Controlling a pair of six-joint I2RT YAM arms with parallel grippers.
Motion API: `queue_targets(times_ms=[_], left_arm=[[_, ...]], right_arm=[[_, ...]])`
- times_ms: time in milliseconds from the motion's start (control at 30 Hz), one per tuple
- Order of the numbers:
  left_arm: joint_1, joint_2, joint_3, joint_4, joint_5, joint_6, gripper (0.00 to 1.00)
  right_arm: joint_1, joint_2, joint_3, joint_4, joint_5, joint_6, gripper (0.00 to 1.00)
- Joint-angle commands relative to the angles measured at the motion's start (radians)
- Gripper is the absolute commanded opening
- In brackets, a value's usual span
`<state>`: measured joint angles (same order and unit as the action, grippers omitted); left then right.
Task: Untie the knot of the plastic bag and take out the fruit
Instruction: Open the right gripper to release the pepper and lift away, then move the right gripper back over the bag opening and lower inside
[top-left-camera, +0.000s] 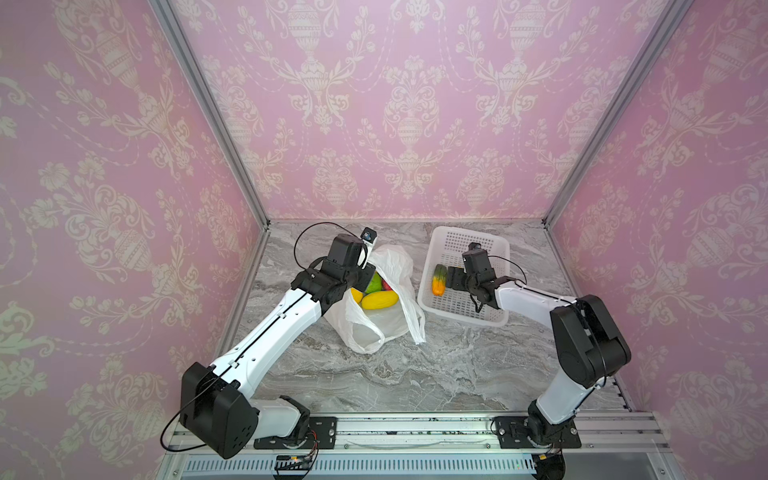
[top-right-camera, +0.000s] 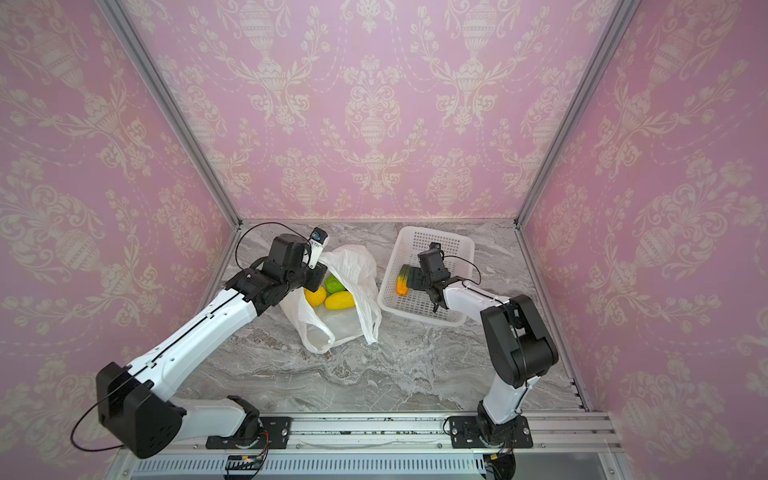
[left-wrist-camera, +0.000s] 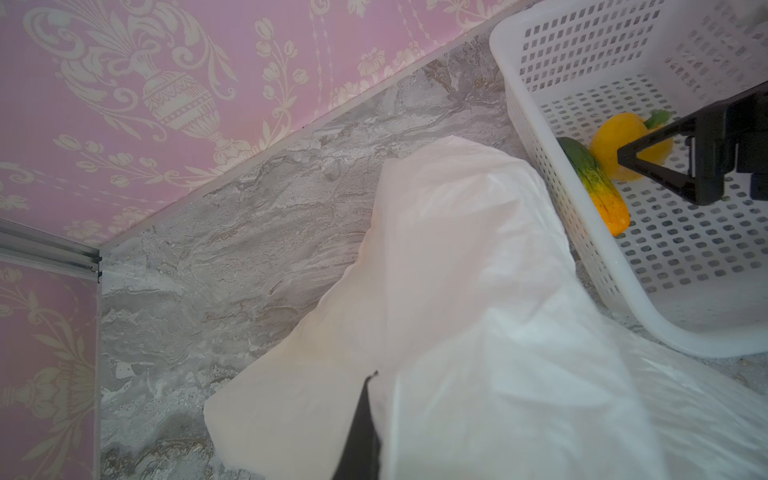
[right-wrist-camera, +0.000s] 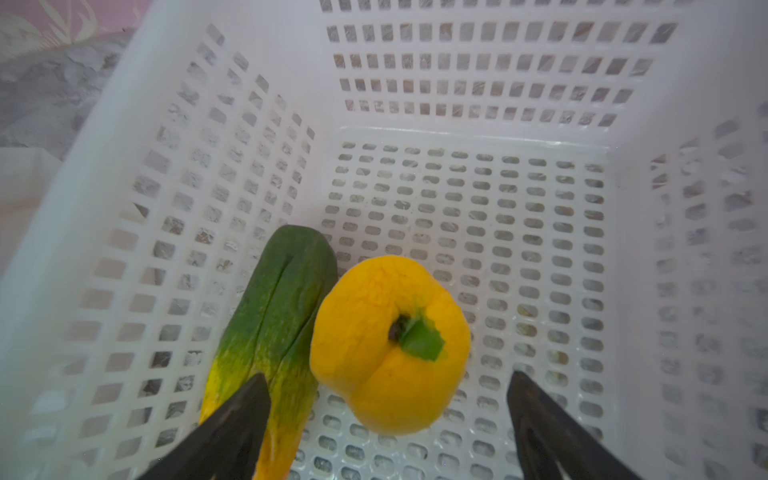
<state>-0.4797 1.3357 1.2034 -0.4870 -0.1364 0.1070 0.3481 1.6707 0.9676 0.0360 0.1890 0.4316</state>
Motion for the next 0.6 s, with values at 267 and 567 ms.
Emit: queue_targets(times_ms=[267, 567], left_arm=[[0.008, -0.015, -0.004, -0.003, 0.016, -0.013, 0.00], [0.007, -0.022, -0.003, -0.004, 0.013, -0.010, 0.00]], right_arm=[[0.000, -0.401, -0.165, 0.045, 0.149, 0.176, 1.00], [-0.020, -0.595, -0.167, -0.039, 0.109, 0.150, 1.00]])
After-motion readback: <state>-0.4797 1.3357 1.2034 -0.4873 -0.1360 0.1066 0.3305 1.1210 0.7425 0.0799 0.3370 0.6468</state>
